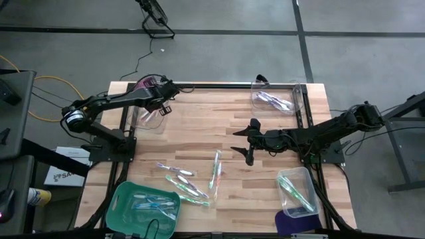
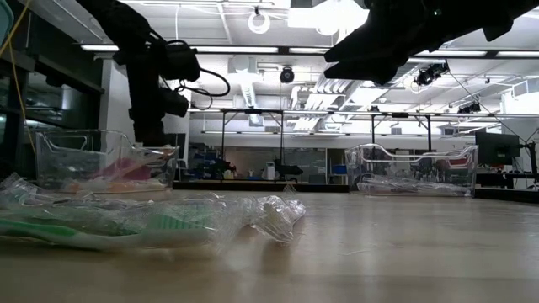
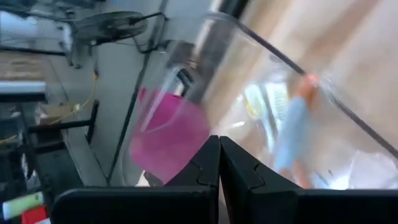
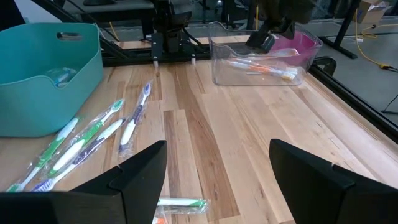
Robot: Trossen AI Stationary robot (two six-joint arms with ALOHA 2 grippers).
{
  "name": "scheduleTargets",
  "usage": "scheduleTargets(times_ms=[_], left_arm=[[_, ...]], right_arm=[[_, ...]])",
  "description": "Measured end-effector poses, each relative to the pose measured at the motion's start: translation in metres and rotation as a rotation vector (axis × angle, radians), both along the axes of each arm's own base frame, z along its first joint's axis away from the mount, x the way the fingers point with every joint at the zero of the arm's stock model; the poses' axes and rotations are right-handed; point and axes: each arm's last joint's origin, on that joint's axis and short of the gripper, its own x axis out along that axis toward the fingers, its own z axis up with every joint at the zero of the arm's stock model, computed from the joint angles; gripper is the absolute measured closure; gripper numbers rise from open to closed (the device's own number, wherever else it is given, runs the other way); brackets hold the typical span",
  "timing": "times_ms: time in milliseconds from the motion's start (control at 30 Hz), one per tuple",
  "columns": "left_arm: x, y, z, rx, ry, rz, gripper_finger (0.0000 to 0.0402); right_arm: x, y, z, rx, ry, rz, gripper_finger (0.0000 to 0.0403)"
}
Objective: Pick & Place Toothbrushes
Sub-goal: Put the orange toothbrush into the left transparent bin
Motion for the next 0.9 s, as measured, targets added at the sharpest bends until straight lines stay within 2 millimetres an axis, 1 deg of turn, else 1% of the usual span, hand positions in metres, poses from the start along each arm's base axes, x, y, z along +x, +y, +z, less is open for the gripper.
scheduleTargets(times_ms=[100, 167, 233, 367, 500, 667, 767, 833, 900], left_arm=[[0.000, -0.002, -0.001, -0.107, -0.025, -0.078, 0.0399], [-0.002, -0.001, 0.005, -0.166, -0.070, -0.106, 0.0399], [-0.004, 0.001, 0.011, -0.172, -0.092, -0.114, 0.0399], [-0.010, 0.006, 0.015, -0.214, -0.109, -0.109, 0.0399], [-0.024, 0.017, 0.012, -0.354, -0.167, -0.149, 0.0399], [-0.045, 0.028, 0.010, -0.418, -0.168, -0.092, 0.0399], [-0.055, 0.032, 0.008, -0.500, -0.204, -0.103, 0.0399], [-0.060, 0.033, 0.008, -0.535, -0.216, -0.117, 0.0399], [-0.063, 0.035, 0.008, -0.524, -0.199, -0.108, 0.0399]], right_arm=[[0.000, 0.000, 0.000, 0.000, 0.000, 0.000, 0.0128], [0.000, 0.000, 0.000, 0.000, 0.000, 0.000, 0.0128], [0.000, 0.000, 0.000, 0.000, 0.000, 0.000, 0.0128], [0.000, 0.000, 0.000, 0.004, 0.002, -0.001, 0.0127], [0.000, 0.000, 0.000, 0.003, 0.004, -0.002, 0.0127], [0.000, 0.000, 0.000, 0.003, 0.004, -0.001, 0.0127], [0.000, 0.000, 0.000, 0.017, 0.001, -0.005, 0.0128], [0.000, 0.000, 0.000, 0.017, 0.001, -0.005, 0.0128], [0.000, 0.000, 0.000, 0.017, 0.001, -0.006, 0.0128]])
